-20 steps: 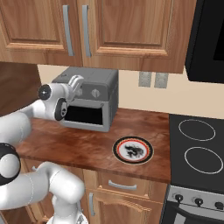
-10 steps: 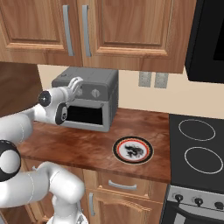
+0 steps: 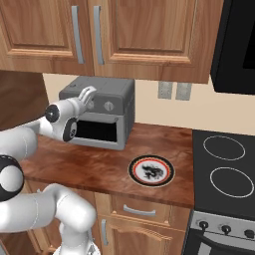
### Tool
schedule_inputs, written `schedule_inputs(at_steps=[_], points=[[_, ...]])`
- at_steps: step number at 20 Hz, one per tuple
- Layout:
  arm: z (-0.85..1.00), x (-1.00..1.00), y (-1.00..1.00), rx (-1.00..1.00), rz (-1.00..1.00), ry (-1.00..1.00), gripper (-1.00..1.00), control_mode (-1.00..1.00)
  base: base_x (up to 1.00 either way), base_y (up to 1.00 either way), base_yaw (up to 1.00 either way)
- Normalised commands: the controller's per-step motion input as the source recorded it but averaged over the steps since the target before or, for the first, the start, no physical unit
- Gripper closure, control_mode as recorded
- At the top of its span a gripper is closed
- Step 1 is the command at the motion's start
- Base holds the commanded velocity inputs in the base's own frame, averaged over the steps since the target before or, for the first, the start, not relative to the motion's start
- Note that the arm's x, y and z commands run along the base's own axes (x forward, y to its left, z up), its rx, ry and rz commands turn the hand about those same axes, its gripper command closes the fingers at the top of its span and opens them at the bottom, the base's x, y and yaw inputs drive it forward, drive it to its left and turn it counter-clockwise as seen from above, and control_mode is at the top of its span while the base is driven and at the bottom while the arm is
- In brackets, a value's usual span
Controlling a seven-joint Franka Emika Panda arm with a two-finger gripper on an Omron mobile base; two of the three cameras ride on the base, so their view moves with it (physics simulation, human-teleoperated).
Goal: Pull the toaster oven rack outwards. Pick up the baguette from the plate and place it on the toaster oven rack. Close the toaster oven door fully and set the temperature to the lowest setting.
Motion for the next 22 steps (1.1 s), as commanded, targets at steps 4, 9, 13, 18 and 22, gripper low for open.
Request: schedule_inputs(at_steps=[4, 9, 13, 18, 22], points=[[0.00, 0.18, 0.00, 0.00, 0.00, 0.00, -1.00, -1.00, 0.00, 0.00, 0.00], [-0.01, 0.02, 0.00, 0.00, 0.00, 0.00, -1.00, -1.00, 0.00, 0.00, 0.00], [0.00, 0.08, 0.00, 0.00, 0.00, 0.00, -1.00, -1.00, 0.00, 0.00, 0.00], [0.00, 0.23, 0.00, 0.00, 0.00, 0.00, 1.00, -1.00, 0.00, 0.00, 0.00], [0.00, 0.26, 0.00, 0.00, 0.00, 0.00, 1.00, -1.00, 0.00, 0.00, 0.00]])
